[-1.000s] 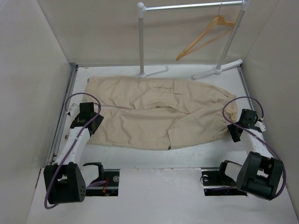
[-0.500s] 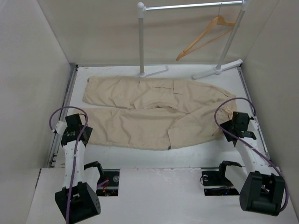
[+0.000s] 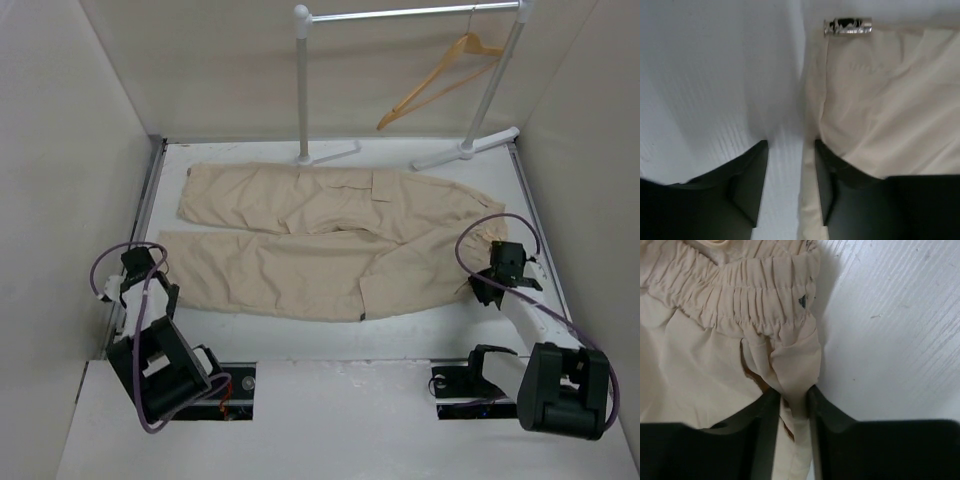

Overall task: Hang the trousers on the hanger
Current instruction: Fold the trousers at the center of the board.

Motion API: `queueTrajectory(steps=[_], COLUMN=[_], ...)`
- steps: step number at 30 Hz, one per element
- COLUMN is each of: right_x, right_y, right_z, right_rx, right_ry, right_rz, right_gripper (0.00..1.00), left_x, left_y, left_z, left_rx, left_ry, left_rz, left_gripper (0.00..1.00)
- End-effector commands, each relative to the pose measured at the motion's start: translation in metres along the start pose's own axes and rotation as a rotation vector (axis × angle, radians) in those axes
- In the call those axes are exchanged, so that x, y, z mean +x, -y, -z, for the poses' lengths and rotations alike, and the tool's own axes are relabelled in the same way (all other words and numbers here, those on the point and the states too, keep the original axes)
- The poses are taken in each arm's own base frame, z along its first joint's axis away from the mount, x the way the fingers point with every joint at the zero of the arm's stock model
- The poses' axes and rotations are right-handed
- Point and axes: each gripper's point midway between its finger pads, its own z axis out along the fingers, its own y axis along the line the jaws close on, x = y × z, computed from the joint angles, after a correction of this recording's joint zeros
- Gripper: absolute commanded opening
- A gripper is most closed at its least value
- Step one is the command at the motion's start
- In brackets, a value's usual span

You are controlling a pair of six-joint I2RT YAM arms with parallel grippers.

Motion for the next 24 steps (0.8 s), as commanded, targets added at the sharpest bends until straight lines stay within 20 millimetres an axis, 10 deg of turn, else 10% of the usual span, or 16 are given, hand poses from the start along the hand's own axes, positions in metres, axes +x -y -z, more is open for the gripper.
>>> queueTrajectory(steps=[1, 6, 12, 19, 24], right_x=[-0.011, -0.014, -0.031, -0.06, -0.041], right_y=[-0.016, -0.016, -0.003, -0.069, -0.082], right_z=[-0.006, 0.001, 0.047, 0.067, 0.055], right_rx=[-0.035, -0.037, -0.024, -0.106, -0.13], right_ry=[0.03, 0.013, 0.083, 0.119, 0.041], right_rz=[-0.035, -0.052, -0.007, 0.052, 0.062], right_gripper=[0.26, 0.06, 0.02, 0.02, 0.02], left_x=[-0.012, -0.038, -0.069, -0.086, -0.052], left_y=[0.013, 0.027, 0.059, 0.111, 0.062], left_z=[-0.008, 0.008, 0.073, 0.102, 0.083], left_rx=[0.01, 0.055, 0.195, 0.281, 0.122], left_ry=[0.035, 0.076, 0.243, 0.22, 0.167], left_rz=[0.007, 0.06, 0.041, -0.004, -0.117], left_gripper=[0.3, 0.03, 0.01, 0.0, 0.21])
